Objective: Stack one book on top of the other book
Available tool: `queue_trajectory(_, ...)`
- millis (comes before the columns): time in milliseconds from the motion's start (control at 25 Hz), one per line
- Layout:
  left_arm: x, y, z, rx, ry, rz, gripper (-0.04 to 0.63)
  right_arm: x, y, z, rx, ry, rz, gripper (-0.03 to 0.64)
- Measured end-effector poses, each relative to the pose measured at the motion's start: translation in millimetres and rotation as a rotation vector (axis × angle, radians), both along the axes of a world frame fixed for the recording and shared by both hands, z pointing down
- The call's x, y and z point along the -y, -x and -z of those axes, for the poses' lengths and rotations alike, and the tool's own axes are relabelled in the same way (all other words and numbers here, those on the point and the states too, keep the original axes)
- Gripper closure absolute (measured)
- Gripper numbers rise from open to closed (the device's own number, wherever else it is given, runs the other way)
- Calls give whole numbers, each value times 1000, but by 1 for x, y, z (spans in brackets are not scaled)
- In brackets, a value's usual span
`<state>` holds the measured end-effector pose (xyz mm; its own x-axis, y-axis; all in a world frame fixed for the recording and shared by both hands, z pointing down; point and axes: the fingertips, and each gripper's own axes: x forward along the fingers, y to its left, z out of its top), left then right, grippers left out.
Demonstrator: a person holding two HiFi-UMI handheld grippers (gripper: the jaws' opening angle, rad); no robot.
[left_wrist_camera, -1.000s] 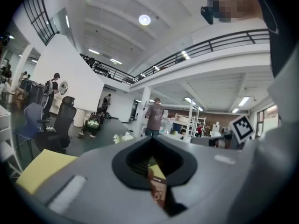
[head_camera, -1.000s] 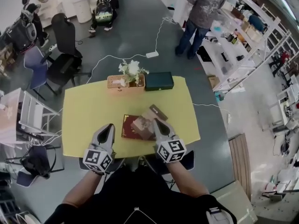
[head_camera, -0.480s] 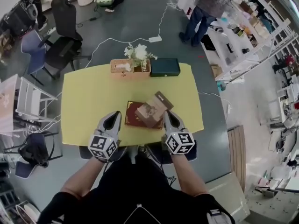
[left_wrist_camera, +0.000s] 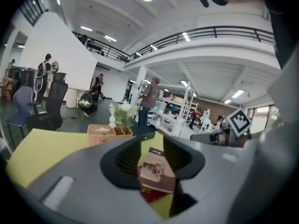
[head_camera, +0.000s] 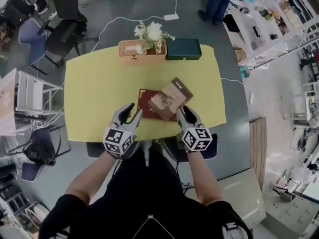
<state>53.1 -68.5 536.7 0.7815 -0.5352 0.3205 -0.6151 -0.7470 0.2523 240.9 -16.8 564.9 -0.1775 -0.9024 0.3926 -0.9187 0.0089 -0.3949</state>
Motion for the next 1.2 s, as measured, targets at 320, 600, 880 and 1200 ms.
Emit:
queue_trajectory(320,-17,-31,-86,72,171,-70,343,17,-26,-65,14,101,66,348)
queue_trajectory(600,-30,-55,-153,87,395,-58,290,38,-57,-121,-64,200,183,257)
queue_trajectory(880,-43,-76,-210,87,620,-7,270,69,-100,-165,-109,286,308,187)
queue_trajectory(1200,-49,-108,-236,29,755,73,244,87,-106,-210,-132,377,577,155)
